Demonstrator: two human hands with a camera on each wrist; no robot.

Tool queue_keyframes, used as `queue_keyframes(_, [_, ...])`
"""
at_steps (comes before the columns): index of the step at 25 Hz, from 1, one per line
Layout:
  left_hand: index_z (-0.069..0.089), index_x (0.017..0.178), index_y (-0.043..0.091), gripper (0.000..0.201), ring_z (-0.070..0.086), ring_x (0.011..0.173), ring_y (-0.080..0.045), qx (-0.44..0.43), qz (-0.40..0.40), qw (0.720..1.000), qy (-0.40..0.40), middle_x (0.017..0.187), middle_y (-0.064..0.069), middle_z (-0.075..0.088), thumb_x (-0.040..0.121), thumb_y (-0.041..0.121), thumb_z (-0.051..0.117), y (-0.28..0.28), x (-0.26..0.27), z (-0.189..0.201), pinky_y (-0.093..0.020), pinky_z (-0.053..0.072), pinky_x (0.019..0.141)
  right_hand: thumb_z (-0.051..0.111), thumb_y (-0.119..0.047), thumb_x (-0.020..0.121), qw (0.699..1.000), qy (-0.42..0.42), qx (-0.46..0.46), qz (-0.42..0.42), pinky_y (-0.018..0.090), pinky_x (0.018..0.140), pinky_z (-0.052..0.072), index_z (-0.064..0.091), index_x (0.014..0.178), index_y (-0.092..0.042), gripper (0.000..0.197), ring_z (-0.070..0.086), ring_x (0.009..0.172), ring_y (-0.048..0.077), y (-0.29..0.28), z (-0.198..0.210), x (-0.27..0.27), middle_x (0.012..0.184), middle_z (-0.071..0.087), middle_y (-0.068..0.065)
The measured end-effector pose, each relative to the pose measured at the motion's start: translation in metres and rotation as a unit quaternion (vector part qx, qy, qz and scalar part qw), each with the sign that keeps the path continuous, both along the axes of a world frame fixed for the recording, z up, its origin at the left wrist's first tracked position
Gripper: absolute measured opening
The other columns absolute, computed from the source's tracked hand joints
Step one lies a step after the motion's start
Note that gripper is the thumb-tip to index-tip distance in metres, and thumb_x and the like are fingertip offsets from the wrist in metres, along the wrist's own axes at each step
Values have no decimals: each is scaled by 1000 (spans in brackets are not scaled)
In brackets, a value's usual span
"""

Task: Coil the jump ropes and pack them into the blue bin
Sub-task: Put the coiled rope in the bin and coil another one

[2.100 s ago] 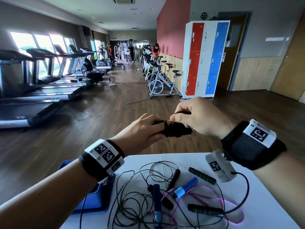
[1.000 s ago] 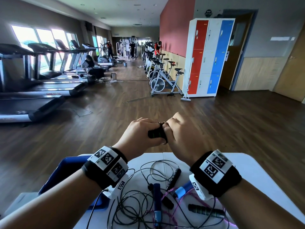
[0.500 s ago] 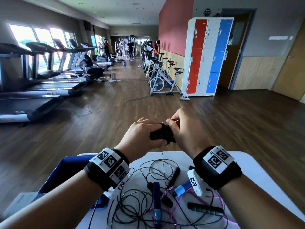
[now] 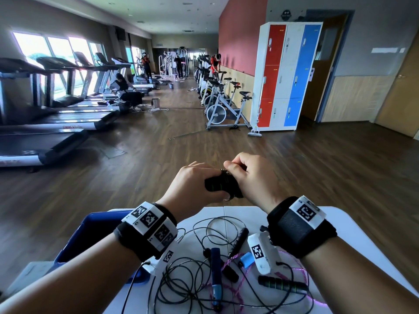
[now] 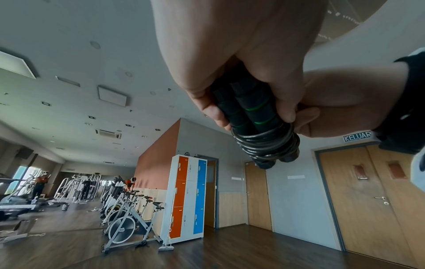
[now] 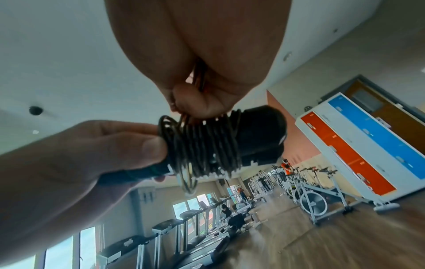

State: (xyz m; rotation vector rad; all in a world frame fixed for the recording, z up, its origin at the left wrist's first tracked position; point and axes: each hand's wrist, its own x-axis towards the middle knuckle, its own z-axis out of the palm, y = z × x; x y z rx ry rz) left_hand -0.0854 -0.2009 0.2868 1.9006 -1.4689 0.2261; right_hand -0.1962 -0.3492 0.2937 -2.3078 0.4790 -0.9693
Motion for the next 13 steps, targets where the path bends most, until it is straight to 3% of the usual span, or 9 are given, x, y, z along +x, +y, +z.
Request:
queue_keyframes(2, [77,97,32,39,55,87,-5,-13,-9,1000,1,87,15,69,63,52,73,2,-1,-2,-22,46,79,65,-34,95,999,14,16,34,18,48,29,64,70,-16,31,50,50,6,-6,1,-3,53,53,-9])
queue_keyframes(4, [76,102,33,39,55,88,-3,-27,-17,999,-3,91,16,69,64,42,81,2,-3,-4,-14,42,81,59,-39,98,997,54,-40,34,22,54,32,62,76,-20,29,52,59,7,-8,2,-4,66,55,-8])
queue_keyframes(6, [76,102,33,40,55,89,-4,-39,-15,999,-2,92,15,71,64,36,86,1,-4,-4,-12,40,82,42,-46,102,987,113,-117,-4,33,60,39,53,84,-23,31,55,69,19,-6,2,-7,73,54,-5])
queue_keyframes(9, [77,100,31,36,53,88,-5,-23,-19,1000,-9,93,14,71,66,35,88,0,-8,-2,-13,39,83,28,-48,106,973,175,-146,-33,42,66,47,42,87,-22,35,58,70,29,2,2,-14,66,50,-4])
queue_keyframes(13, [76,93,33,29,55,86,-9,-13,-17,1000,-3,86,12,69,67,36,89,-2,-12,-1,-25,44,83,31,-45,106,983,145,-112,-2,40,62,44,42,76,-21,39,57,66,24,14,9,-13,64,52,-1])
